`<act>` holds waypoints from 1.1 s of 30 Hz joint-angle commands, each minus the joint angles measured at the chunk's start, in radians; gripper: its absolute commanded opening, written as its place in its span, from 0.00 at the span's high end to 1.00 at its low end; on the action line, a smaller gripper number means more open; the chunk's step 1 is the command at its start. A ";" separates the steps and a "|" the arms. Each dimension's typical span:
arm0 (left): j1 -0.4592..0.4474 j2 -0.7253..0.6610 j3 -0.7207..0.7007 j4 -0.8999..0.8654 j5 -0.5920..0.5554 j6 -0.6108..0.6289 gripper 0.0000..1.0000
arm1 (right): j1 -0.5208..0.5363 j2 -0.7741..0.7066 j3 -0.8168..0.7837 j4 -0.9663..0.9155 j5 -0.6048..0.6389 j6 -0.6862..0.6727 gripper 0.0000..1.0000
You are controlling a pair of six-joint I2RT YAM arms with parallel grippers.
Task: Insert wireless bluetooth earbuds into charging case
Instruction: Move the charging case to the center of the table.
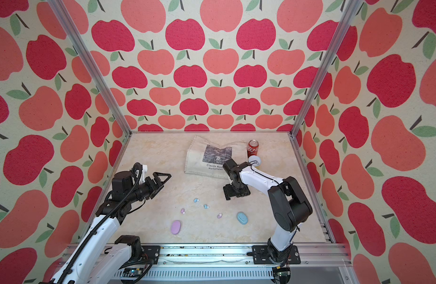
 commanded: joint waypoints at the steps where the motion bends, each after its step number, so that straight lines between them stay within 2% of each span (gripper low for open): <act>1: 0.001 -0.020 0.032 -0.034 -0.018 0.010 0.01 | -0.012 0.031 -0.031 0.038 0.049 -0.006 0.20; 5: 0.001 -0.043 0.036 -0.030 -0.031 0.005 0.01 | -0.012 -0.046 -0.013 0.005 0.035 -0.007 0.20; 11: 0.000 -0.096 0.049 -0.018 -0.034 0.029 0.01 | -0.012 -0.236 -0.020 -0.085 0.024 0.011 0.18; 16: 0.000 -0.120 0.035 0.059 0.037 0.054 0.01 | 0.008 -0.335 -0.110 -0.139 -0.020 0.033 0.18; 24: -0.014 -0.152 0.025 0.176 0.155 0.062 0.00 | 0.079 -0.346 -0.255 -0.112 -0.057 0.073 0.19; 33: -0.105 -0.166 0.054 0.116 0.099 0.110 0.01 | 0.109 -0.270 -0.302 -0.081 -0.019 0.049 0.23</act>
